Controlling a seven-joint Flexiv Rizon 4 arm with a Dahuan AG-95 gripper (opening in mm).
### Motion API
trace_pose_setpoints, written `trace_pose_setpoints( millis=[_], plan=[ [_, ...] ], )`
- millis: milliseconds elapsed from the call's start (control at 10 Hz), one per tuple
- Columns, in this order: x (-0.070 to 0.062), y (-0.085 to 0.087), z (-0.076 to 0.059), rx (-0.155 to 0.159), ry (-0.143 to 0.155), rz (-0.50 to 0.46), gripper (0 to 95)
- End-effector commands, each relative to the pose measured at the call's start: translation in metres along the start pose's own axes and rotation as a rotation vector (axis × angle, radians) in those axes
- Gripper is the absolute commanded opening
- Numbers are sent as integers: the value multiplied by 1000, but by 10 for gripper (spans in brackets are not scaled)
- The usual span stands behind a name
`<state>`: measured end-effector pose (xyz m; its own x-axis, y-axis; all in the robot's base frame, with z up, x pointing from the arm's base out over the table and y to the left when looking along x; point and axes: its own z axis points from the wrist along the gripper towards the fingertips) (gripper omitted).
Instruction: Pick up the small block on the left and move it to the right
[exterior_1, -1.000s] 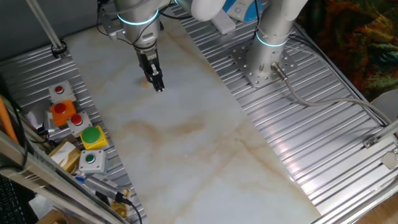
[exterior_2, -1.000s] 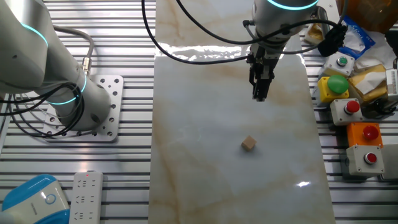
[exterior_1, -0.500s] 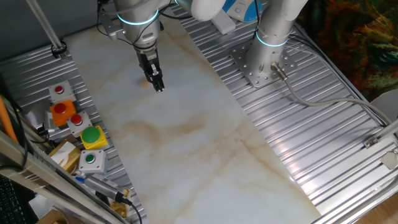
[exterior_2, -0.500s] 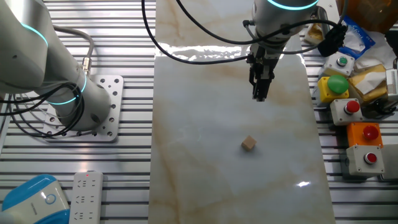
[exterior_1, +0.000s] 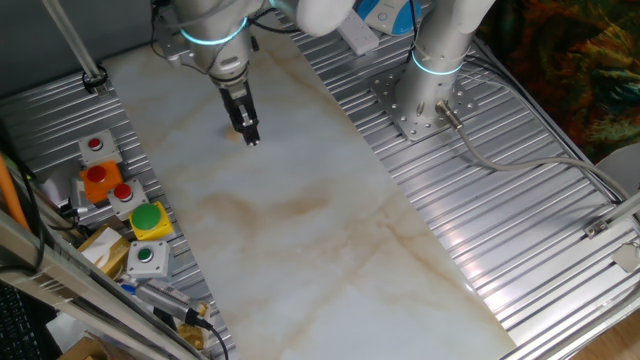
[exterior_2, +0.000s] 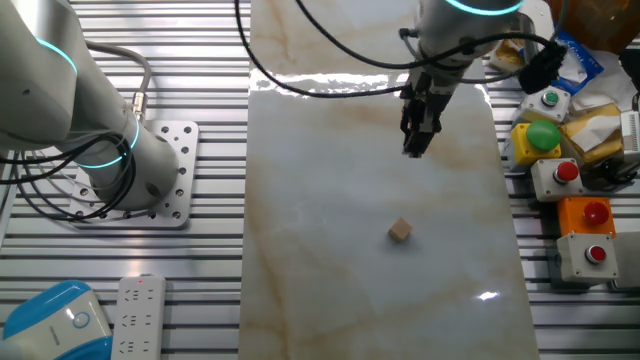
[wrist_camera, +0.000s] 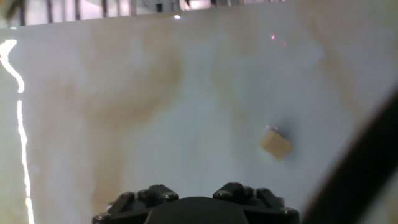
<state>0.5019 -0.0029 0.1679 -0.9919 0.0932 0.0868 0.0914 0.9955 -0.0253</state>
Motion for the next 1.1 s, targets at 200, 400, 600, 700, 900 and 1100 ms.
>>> trace_pose_setpoints(
  millis=[200,400,600,700,900,1100],
  plan=[
    [3,-29,25,8,5,9,380],
    [4,-51,39,15,-2,-10,380],
    [-4,-78,53,18,-2,-51,380],
    [-10,-91,64,4,-1,-60,380],
    [-22,-100,80,-1,0,-79,380],
    [-27,-105,91,-13,1,-95,380]
  ],
)
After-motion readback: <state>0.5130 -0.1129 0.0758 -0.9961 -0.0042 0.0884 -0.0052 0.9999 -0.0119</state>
